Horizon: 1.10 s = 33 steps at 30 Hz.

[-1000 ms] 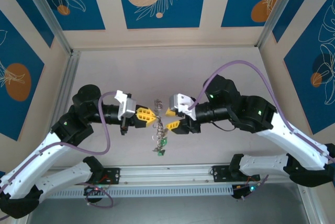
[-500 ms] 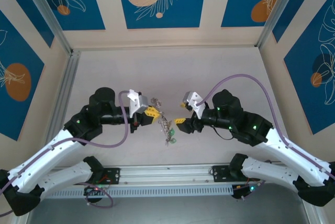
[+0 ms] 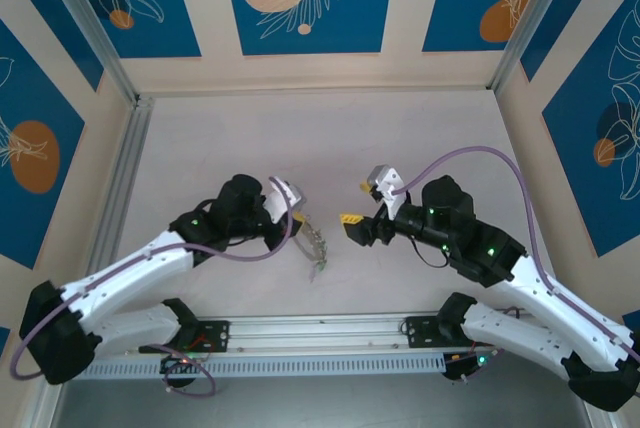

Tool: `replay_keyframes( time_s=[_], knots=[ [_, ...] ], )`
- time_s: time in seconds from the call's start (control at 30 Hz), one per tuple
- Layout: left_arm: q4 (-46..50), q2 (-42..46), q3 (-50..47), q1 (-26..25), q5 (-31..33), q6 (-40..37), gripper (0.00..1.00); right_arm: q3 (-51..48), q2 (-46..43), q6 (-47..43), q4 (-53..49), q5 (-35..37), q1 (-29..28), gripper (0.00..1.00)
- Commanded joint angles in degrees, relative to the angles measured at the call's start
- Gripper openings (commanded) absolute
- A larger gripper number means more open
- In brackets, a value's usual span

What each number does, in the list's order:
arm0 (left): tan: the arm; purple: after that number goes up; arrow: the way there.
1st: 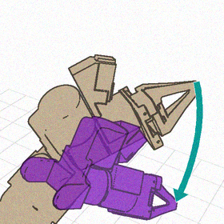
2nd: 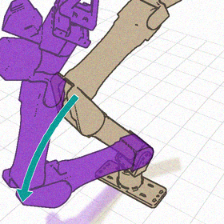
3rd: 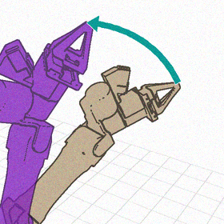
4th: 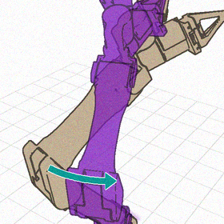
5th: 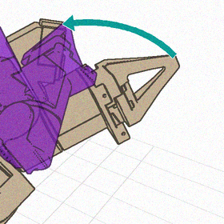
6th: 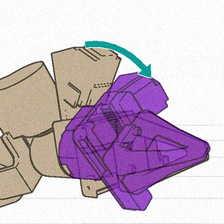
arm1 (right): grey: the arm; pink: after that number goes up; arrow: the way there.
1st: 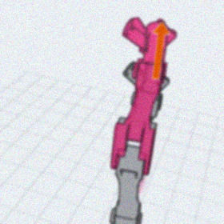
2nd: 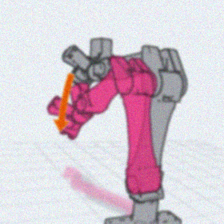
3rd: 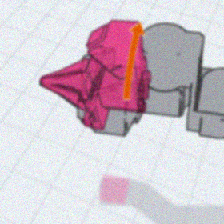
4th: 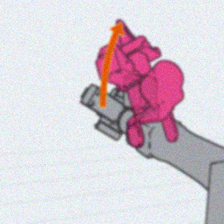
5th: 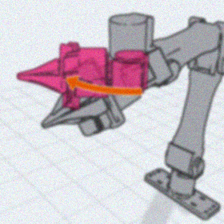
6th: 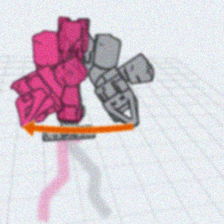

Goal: Put the keys on the keyring

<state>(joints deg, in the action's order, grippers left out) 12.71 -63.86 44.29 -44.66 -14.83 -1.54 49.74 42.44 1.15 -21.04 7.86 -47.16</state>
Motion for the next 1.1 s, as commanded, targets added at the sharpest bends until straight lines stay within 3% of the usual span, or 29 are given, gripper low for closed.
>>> replay_keyframes(
  time_s=[0.0,0.23,0.3,0.57,0.7,0.83,0.97,1.07],
  knots=[
    [-8.5,-4.8,-0.3,0.0,4.5,1.5,0.00,-2.4,-1.0,3.5,-0.5,6.8,1.1,0.82],
    [-17.8,-15.9,0.0,0.5,6.9,2.3,0.00,-5.7,-3.5,5.9,1.0,6.0,5.7,0.83],
    [-19.5,-19.7,1.0,0.7,7.7,2.6,0.00,-5.7,-3.5,5.9,1.5,5.7,6.8,1.00],
    [-25.7,-32.5,5.2,1.7,7.1,6.2,0.01,-8.4,-1.5,6.7,5.5,4.6,12.9,1.00],
    [-26.8,-36.4,7.1,2.2,7.7,7.0,0.06,-10.8,-0.9,9.3,8.2,4.0,17.2,0.99],
    [-26.4,-38.7,9.4,2.9,8.4,7.4,0.18,-12.6,-4.3,12.3,9.5,6.5,19.7,0.99],
    [-22.3,-35.4,10.9,3.0,8.6,7.2,0.31,-13.8,-9.3,12.9,8.2,8.5,21.6,1.00],
    [-17.6,-28.6,10.5,2.9,7.9,6.2,0.58,-14.8,-13.4,13.1,6.6,10.1,23.4,1.00]
  ],
)
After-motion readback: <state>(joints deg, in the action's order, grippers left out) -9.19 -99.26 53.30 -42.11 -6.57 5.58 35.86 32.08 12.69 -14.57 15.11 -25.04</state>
